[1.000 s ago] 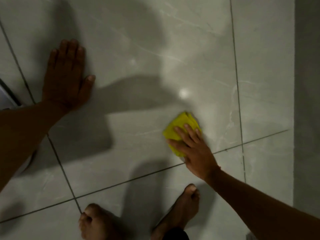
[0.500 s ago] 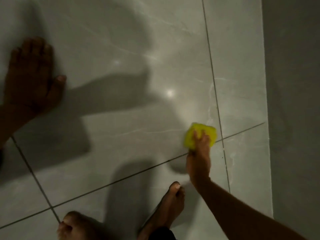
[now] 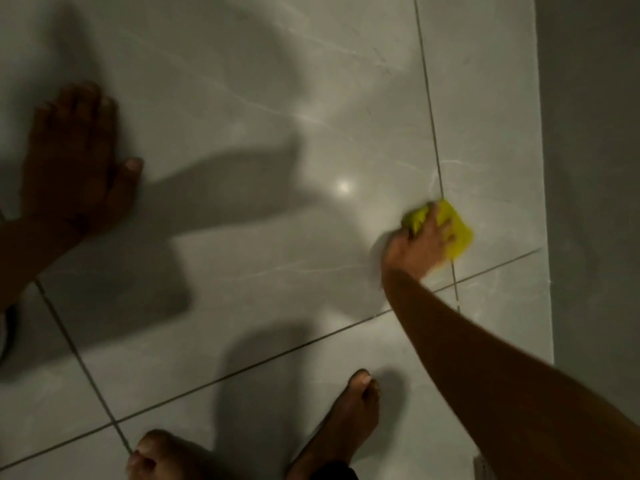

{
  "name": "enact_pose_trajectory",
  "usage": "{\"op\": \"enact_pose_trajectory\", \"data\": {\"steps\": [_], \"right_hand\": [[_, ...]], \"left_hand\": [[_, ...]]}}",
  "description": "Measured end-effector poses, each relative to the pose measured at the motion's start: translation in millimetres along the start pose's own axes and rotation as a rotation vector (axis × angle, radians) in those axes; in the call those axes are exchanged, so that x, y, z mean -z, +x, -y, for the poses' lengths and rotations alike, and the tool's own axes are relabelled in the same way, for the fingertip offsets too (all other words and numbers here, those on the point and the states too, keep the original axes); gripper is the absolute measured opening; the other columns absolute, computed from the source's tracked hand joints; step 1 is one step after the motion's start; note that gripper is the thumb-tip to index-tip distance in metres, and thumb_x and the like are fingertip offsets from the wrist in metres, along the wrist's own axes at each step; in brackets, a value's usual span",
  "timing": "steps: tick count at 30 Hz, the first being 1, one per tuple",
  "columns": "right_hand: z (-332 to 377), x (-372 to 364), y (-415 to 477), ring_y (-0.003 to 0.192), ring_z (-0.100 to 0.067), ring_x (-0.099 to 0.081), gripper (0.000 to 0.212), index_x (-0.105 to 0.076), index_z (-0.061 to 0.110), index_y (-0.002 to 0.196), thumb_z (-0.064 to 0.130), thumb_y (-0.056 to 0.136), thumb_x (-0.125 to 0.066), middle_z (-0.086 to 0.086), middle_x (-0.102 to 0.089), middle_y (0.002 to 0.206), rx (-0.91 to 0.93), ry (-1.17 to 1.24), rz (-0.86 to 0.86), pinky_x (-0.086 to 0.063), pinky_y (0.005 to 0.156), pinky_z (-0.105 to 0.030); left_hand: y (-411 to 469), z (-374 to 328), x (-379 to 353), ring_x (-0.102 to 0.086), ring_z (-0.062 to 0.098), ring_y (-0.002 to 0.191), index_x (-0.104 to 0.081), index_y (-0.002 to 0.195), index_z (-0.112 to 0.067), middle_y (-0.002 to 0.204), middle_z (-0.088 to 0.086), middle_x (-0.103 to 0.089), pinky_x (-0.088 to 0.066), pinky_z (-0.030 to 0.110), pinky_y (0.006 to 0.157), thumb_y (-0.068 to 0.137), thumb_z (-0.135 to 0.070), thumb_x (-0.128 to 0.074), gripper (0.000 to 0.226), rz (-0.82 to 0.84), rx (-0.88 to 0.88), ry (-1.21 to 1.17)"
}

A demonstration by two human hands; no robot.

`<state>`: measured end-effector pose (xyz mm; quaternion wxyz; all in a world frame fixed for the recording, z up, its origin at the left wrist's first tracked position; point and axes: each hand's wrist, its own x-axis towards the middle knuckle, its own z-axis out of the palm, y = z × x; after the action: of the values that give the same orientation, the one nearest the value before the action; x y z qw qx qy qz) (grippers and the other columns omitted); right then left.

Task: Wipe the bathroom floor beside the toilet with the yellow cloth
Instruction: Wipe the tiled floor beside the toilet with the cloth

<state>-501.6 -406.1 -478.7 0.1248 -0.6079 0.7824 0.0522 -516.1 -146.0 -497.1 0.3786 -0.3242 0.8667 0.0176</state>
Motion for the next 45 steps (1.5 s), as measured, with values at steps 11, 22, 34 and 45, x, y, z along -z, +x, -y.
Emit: {"op": "enact_pose_trajectory", "data": {"steps": [11,22,34,45], "right_hand": [[53.5,40.8,94.7,0.147,-0.041,-0.009,0.074,-0.022,0.031,0.15,0.012,0.085,-0.053,-0.014,-0.015,0.161,0.277,0.073,0.121,-0.019,0.117,-0.058],[146.9,41.9,117.9,0.147,-0.039,-0.014,0.071,-0.028,0.025,0.149,0.013,0.082,-0.048,-0.012,-0.019,0.16,0.369,0.066,0.132,-0.017,0.119,-0.053],[208.6,27.4,118.3,0.147,-0.042,-0.01,0.075,-0.021,0.025,0.151,0.018,0.081,-0.049,-0.016,-0.015,0.161,0.484,0.027,0.094,-0.016,0.117,-0.06],[215.2,18.2,104.7,0.142,-0.048,-0.021,0.069,-0.03,0.03,0.145,0.02,0.08,-0.047,-0.021,-0.029,0.155,1.25,-0.194,0.148,-0.019,0.117,-0.06]], "left_hand": [[-132.1,349.7,-270.9,-0.012,0.035,0.158,-0.014,0.162,-0.009,0.17,0.017,-0.016,-0.011,0.053,0.127,0.099,-0.049,-0.032,0.077,-0.636,0.987,-0.78],[-142.1,362.6,-259.0,-0.022,0.039,0.155,-0.027,0.158,-0.003,0.166,0.021,-0.026,-0.017,0.053,0.126,0.099,-0.044,-0.036,0.073,-0.607,1.042,-0.822],[-141.8,363.8,-258.0,-0.021,0.035,0.157,-0.028,0.158,-0.004,0.167,0.018,-0.026,-0.015,0.05,0.128,0.1,-0.047,-0.032,0.072,-0.552,1.019,-0.767],[-143.3,363.7,-258.6,-0.019,0.035,0.157,-0.024,0.159,-0.005,0.168,0.018,-0.023,-0.016,0.051,0.129,0.101,-0.047,-0.035,0.073,-0.532,0.999,-0.776]]}}
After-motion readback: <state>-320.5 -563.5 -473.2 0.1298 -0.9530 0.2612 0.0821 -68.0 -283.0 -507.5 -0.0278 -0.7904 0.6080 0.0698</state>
